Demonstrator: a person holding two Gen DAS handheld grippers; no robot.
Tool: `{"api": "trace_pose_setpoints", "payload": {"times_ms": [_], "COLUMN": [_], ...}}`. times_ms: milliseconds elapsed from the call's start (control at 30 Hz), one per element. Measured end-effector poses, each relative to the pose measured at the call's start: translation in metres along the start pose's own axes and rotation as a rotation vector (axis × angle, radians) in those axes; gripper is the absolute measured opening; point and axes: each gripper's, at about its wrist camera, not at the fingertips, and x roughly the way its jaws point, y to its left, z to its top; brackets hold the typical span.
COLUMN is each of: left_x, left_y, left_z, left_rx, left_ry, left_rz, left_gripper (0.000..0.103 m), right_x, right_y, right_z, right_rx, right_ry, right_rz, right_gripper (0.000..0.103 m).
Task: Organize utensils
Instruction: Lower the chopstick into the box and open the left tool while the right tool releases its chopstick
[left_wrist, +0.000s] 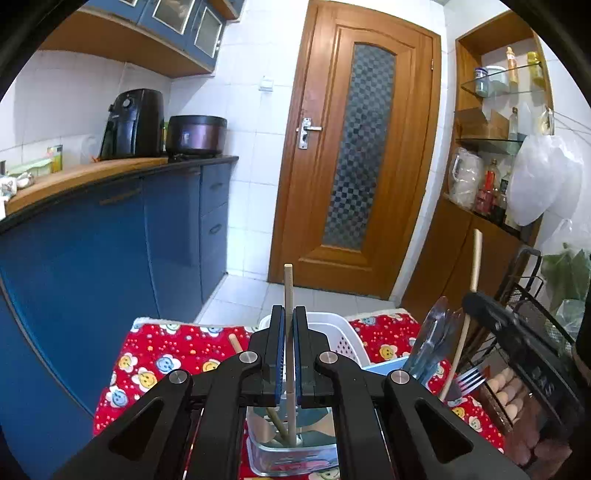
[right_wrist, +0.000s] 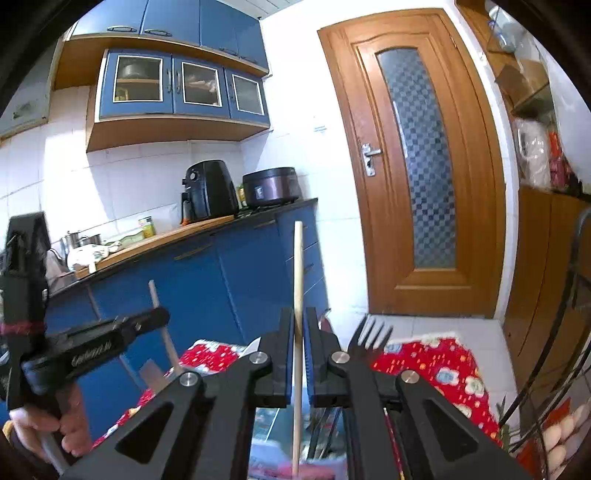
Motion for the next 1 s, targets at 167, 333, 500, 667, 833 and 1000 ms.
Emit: {"api": "trace_pose_setpoints", "payload": {"times_ms": [167, 333, 500, 667, 833, 1000], "left_x": [0.007, 0.013, 0.016, 0.016, 0.008, -0.007], "left_y": [0.003, 0.004, 0.001, -0.003, -0.005, -0.007], "left_z": [-0.004, -0.004, -0.009, -0.012, -0.011, -0.009], "left_rx": [-0.006, -0.008, -0.004, 0.002, -0.004, -0.006], "left_ry": [0.015, 0.027, 0.045, 0.068, 0.07, 0.053], "left_rz": [-0.009, -0.013, -0.02, -0.025, -0.035, -0.037], "left_gripper": [0.004, 0.004, 0.004, 0.005, 0.011, 0.03], "right_x": [0.009, 0.01, 0.016, 0.016, 0.003, -0.016], "right_y": [0.0, -0.001, 0.001, 0.003, 0.003, 0.009], "right_z": [0.004, 0.004, -0.008, -0.015, -0.008, -0.002], "right_rx": [-0.016, -0.038, -0.049, -0.043, -0.026, -0.022], "right_ry": [-0.008, -0.015, 0.03, 0.069, 0.052, 0.029], "right_rz": [-0.025, -0.047, -0.04, -0.021, 0.008, 0.021], "right_gripper": [0.007, 0.007, 0.007, 0.01, 0.033, 0.034]}}
